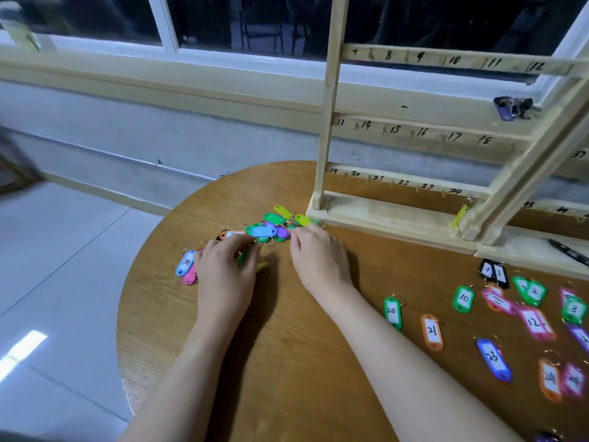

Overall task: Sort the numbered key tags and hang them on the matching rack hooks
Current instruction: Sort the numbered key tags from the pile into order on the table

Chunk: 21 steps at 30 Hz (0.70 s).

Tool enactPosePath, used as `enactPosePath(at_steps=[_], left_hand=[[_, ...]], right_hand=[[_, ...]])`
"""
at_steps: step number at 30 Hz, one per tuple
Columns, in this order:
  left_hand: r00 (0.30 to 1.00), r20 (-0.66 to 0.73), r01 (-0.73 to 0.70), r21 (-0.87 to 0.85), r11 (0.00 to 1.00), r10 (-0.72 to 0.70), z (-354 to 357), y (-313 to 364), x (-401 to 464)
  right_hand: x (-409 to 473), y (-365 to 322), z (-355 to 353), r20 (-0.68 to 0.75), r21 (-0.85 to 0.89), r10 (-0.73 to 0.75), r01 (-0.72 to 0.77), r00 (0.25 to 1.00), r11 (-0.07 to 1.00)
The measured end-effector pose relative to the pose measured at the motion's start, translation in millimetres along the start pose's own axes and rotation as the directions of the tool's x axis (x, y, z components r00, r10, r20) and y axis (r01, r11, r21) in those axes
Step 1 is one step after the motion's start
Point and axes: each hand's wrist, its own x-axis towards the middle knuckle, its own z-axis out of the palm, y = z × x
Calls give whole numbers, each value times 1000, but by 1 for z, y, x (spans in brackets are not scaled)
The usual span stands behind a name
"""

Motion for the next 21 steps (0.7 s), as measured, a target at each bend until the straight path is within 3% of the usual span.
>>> enactPosePath(at_steps=[4, 8, 12, 21], left_hand=[[999, 29, 48, -179, 983, -43, -4, 3, -1], [996, 75, -36, -121, 992, 45, -4, 0, 0], [996, 71, -40, -68, 997, 45, -1, -1, 0], [995, 95, 6, -55, 998, -1, -1, 2, 1]], right_hand=[[0, 3, 0, -4, 101, 58, -57, 998, 993], [1, 11, -3, 31, 285, 155, -157, 987, 946], [3, 14, -3, 93, 401, 185, -207, 978, 892], [4, 13, -2, 58, 405, 188, -195, 980, 893]])
